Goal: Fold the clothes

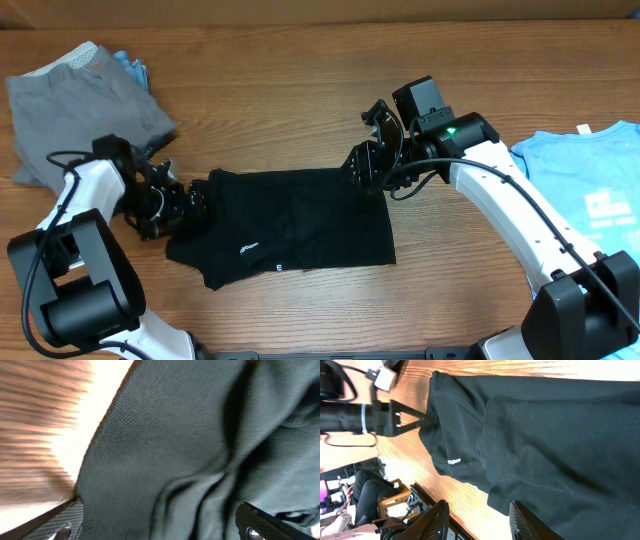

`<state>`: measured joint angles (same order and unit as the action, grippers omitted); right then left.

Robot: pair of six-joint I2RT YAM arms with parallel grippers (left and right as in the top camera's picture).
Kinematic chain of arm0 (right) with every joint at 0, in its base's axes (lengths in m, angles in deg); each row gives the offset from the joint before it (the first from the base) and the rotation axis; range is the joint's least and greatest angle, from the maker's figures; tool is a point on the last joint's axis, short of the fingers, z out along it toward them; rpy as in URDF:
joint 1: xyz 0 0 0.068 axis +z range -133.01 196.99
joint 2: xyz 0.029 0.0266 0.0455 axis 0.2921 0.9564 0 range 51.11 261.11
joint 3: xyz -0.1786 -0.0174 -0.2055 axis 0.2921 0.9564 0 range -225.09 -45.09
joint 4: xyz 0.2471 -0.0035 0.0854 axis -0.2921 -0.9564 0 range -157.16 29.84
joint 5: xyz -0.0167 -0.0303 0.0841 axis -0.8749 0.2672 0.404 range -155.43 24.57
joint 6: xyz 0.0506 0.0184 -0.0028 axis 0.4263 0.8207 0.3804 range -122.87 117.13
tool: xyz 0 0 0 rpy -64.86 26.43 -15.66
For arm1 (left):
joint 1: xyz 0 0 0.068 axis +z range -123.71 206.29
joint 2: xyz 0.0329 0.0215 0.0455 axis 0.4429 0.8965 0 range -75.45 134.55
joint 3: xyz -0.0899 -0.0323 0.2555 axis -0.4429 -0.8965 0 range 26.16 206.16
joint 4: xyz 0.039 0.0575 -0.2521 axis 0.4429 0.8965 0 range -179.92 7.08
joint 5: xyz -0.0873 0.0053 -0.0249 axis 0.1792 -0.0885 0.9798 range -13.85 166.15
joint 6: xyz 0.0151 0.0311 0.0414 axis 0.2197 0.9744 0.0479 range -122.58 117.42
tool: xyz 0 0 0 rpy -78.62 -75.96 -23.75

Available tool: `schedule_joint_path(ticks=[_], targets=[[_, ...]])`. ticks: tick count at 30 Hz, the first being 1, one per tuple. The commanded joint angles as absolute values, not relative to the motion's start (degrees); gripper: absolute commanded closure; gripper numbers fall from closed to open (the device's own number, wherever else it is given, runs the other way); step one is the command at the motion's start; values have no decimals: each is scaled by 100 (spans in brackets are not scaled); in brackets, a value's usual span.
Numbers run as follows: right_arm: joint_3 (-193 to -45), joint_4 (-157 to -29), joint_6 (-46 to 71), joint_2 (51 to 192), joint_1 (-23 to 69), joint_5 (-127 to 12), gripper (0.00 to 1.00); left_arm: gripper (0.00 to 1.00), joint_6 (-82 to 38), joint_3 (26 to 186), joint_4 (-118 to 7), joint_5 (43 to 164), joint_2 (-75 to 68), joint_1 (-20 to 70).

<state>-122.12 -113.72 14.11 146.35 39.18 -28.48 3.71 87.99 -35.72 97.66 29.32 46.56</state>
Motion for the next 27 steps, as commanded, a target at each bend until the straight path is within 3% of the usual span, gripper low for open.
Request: schedule_joint_path(ticks=[1, 7, 11, 27], targets=[[-12274, -11348, 1336, 14512, 3907, -2896, 58, 0, 563, 8337, -3852, 10096, 2795, 4589], [-12274, -11345, 1334, 14512, 3907, -2896, 58, 0, 764, 7634, -4635, 10560, 2795, 4554], [-12274, -11341, 1334, 14512, 3907, -2896, 58, 0, 1149, 7492, -4672, 11054, 2795, 4554], [-12274, -11343, 1317, 14512, 3907, -2938, 58, 2, 1228, 7474, -4796, 11198, 2795, 4335]])
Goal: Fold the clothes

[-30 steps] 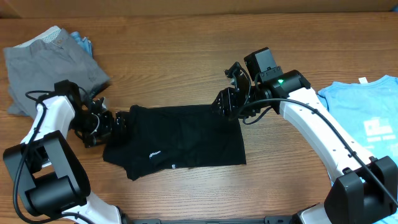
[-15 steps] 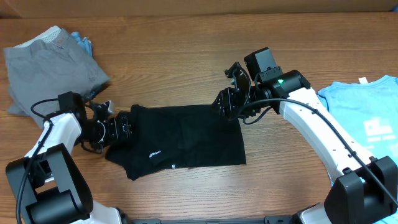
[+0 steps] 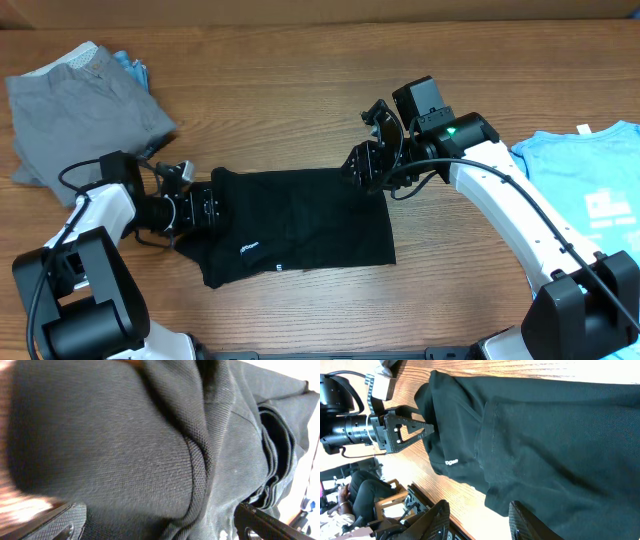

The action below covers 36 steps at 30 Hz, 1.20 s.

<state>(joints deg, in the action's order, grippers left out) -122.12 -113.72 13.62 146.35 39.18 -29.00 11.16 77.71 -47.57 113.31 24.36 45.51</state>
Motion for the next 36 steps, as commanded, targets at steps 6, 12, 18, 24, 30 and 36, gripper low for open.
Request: schedule_joint_path(ticks=[6, 12, 18, 24, 30, 36], targets=[[-12274, -11365, 1317, 14512, 3907, -2938, 58, 6, 1420, 7474, -4847, 11202, 2795, 4071], [-12274, -11387, 1317, 14512, 3907, -2938, 59, 50, 1402, 7472, -4862, 11012, 2795, 3832], [-12274, -11387, 1314, 14512, 3907, -2940, 59, 96, 1153, 7476, -4652, 11008, 2795, 3839], [-12274, -11389, 1312, 14512, 3907, -3007, 59, 96, 856, 7977, -3756, 10844, 2792, 4167], [-12274, -11387, 1314, 14512, 3907, -3095, 59, 96, 749, 9513, -2062, 10684, 2786, 4691], [-12274, -11385, 1317, 14512, 3899, -3248, 59, 96, 624, 10796, -1135, 10968, 2690, 4368]])
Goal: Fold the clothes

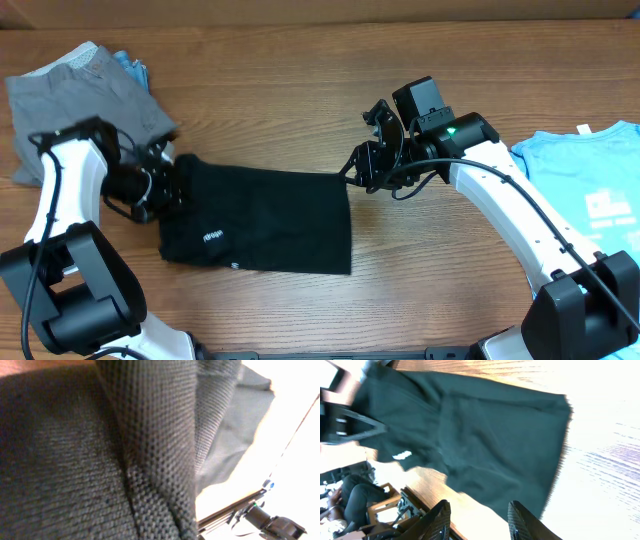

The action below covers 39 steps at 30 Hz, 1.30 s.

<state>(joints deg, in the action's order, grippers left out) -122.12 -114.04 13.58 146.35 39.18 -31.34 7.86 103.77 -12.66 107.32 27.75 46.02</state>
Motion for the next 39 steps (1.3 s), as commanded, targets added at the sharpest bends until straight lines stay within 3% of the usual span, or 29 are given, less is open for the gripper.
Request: schedule_joint_path(ticks=[1, 3, 9, 13, 16, 19, 21, 23, 25, 35, 39], targets=[[-12274, -11387, 1323, 14512, 3879, -3285, 60, 96, 506, 10934, -1100, 10966, 2659, 4219], [-12274, -11389, 1448, 14512, 3789, -3440, 64, 96, 338, 11065, -1091, 10962, 2602, 3896], [-12274, -11466, 1688, 14512, 3182, -3539, 65, 96, -495, 11070, -1470, 10802, 2578, 2578], [-12274, -11627, 1686, 14512, 2762, -3539, 64, 95, -1096, 11070, -1795, 10147, 2580, 1594], [-12274, -11739, 1684, 14512, 2541, -3541, 63, 89, -1568, 11070, -1896, 9438, 2580, 956], [-12274, -11774, 1662, 14512, 2417, -3541, 61, 68, -1791, 11070, -1979, 8752, 2580, 375], [-12274, -11774, 1662, 14512, 2399, -3539, 60, 61, -1968, 11070, -2031, 8483, 2591, 108], [-12274, -11772, 1662, 14510, 2399, -3539, 60, 43, -2086, 11070, -2103, 8378, 2611, -113], [-12274, -11774, 1660, 14512, 2399, -3539, 60, 37, -2186, 11070, -2149, 8387, 2618, -248], [-12274, -11962, 888, 14512, 2406, -3222, 55, 36, -2184, 11518, -1457, 8341, 2609, 171], [-12245, -12172, 252, 14512, 2546, -2426, 50, 24, -1876, 11793, -1105, 8245, 2609, 759]])
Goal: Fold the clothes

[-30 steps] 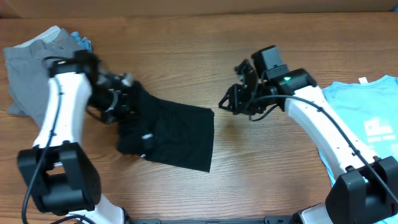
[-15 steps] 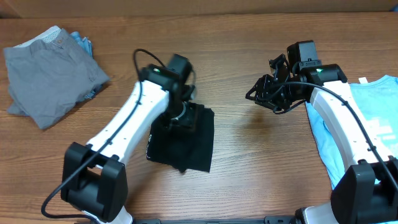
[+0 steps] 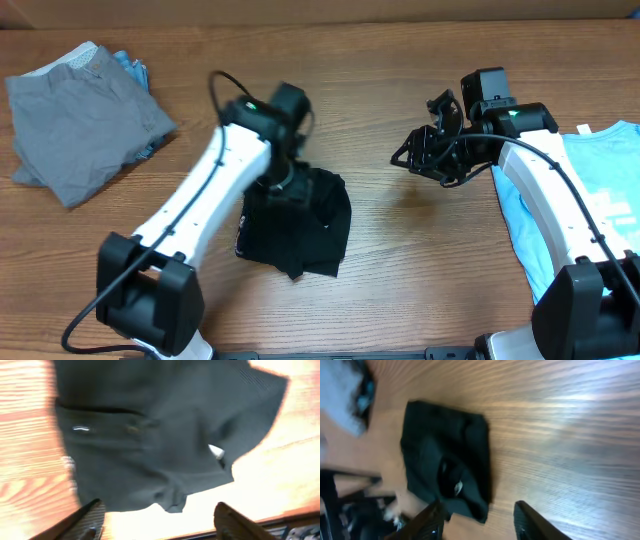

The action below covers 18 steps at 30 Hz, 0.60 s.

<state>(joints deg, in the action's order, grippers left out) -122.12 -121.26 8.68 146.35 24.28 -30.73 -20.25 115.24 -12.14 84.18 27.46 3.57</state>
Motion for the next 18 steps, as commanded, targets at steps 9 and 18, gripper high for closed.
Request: schedule_joint_path(ticks=[9, 18], targets=[[-11788, -11802, 309, 14576, 3962, -3211, 49, 13, -1303, 11579, -1124, 8370, 2618, 1645], [-11637, -11245, 394, 15325, 4924, -3512, 39, 14, -877, 10737, -1478, 8584, 2618, 1701]])
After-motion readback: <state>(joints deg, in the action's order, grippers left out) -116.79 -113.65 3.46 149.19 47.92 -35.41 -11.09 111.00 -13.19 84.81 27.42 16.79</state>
